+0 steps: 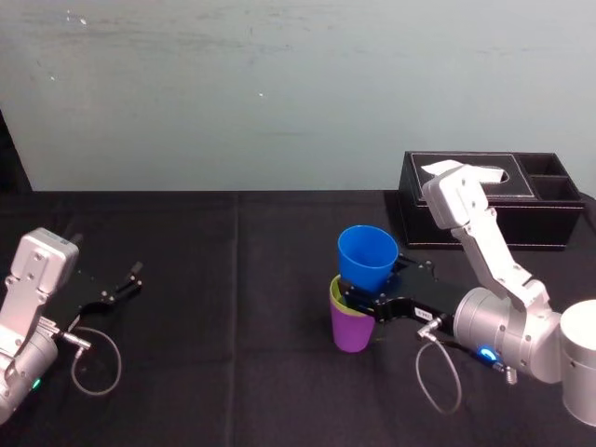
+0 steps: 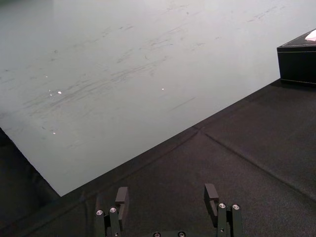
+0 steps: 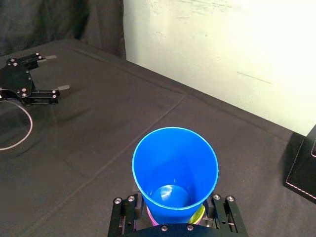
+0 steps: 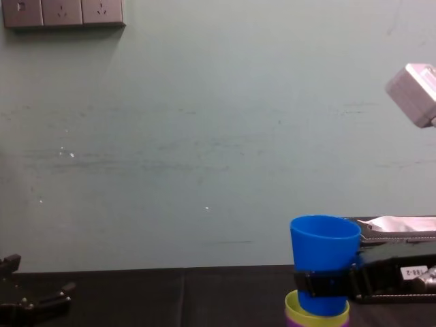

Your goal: Stack the three plastic cups sequentially using one hand.

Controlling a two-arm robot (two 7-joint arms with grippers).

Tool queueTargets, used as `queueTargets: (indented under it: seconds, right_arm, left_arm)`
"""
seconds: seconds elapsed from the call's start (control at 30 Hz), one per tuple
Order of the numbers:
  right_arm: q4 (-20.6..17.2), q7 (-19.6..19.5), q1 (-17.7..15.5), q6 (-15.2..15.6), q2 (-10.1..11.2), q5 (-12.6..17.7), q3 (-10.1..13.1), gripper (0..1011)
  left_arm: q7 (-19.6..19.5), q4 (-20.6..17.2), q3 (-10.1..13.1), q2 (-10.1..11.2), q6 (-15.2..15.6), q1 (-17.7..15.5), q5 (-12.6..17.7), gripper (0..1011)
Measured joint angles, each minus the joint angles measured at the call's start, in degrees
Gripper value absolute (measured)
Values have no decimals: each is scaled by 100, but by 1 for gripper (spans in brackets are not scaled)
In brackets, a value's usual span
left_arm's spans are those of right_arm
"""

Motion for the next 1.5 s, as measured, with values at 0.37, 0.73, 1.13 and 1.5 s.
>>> queueTargets:
  seconds: [0.37,0.73,1.13,1.5]
  right_arm:
    - [125,-11,-16,-162,-109,-106,-44,696]
    - [224,-4,29,-191,-191,-148,-29,696]
    - [307,29,48,-224,-219,-145,2,696]
    - [428,49,29,-310,-247,-146,20,696]
  left_arm:
    - [0,0,0,0,0,0,0,1000]
    - [0,0,0,0,0,0,0,1000]
    - [0,0,0,0,0,0,0,1000]
    - [0,0,0,0,0,0,0,1000]
